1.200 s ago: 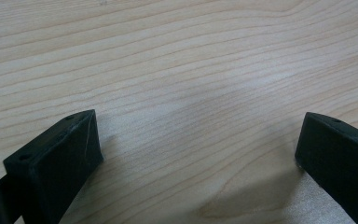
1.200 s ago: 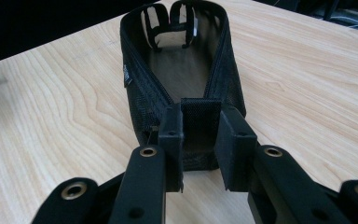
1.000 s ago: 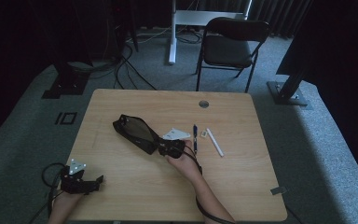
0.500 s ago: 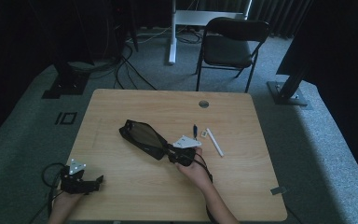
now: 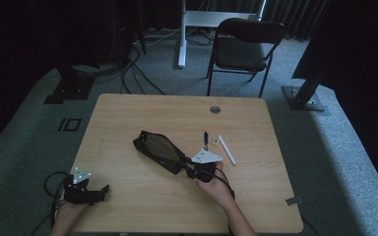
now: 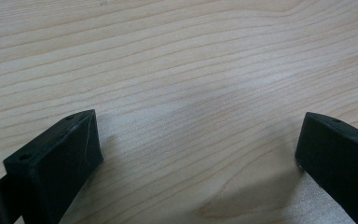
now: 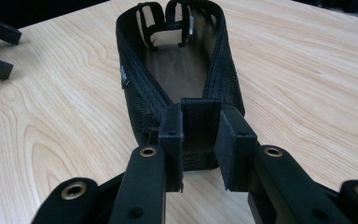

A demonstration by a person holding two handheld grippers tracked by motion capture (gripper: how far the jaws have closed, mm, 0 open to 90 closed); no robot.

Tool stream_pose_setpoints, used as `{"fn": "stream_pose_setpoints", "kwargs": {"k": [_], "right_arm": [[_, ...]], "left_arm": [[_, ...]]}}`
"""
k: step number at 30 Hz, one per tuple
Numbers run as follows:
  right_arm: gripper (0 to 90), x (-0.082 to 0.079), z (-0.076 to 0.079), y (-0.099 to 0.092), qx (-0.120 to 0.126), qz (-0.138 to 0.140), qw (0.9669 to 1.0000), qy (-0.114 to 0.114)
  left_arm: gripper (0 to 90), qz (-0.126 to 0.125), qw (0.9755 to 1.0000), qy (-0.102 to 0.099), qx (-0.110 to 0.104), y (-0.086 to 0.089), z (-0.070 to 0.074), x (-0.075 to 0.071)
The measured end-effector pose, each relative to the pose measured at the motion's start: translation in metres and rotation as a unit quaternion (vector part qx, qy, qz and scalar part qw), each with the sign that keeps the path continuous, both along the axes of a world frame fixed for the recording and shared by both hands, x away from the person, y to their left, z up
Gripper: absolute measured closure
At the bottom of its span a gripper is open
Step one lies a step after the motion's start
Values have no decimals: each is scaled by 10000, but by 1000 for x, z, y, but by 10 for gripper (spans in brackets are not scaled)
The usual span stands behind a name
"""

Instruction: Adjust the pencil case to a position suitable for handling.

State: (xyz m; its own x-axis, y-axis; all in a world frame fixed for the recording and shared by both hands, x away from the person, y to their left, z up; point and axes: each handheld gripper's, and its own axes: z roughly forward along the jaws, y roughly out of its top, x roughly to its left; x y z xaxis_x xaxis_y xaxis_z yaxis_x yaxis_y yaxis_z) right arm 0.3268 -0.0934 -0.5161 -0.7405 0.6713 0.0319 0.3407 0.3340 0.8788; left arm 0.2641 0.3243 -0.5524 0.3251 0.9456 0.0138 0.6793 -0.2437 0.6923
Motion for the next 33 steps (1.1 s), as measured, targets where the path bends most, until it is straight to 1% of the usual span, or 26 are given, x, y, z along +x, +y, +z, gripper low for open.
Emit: {"fn": "stream_pose_setpoints", "kwargs": {"k": [4, 5, 13, 16, 20, 22, 24, 25, 30, 33], "right_arm": [[730, -4, 0, -7, -23, -30, 10000, -12], [730, -8, 0, -12, -16, -32, 10000, 13], [729, -23, -4, -27, -36, -82, 10000, 43], [729, -29, -5, -32, -14, -103, 9999, 85], [730, -35, -5, -38, 1, -95, 9999, 86], [729, -39, -4, -42, -52, -78, 9999, 83], [729, -40, -4, -44, -45, -91, 9999, 83], [730, -43, -4, -49, -81, -111, 9999, 74], [730, -49, -5, -61, 3, -218, 9997, 125], [729, -51, -5, -68, -32, -230, 9997, 105]], "left_arm": [[2, 0, 10000, 1, 1, 0, 0, 0], [2, -1, 10000, 3, 2, 0, 0, 0], [1, -5, 10000, 7, 8, 0, 0, 0], [2, -8, 10000, 5, 9, 0, 0, 0], [2, -8, 10000, 6, 9, 0, 0, 0], [2, -9, 10000, 4, 7, 0, 0, 0], [2, -7, 10000, 2, 6, 0, 0, 0], [2, -7, 10000, 0, 6, 0, 0, 0], [2, -8, 10000, 1, 6, 0, 0, 0], [2, -7, 10000, 1, 7, 0, 0, 0]]}}
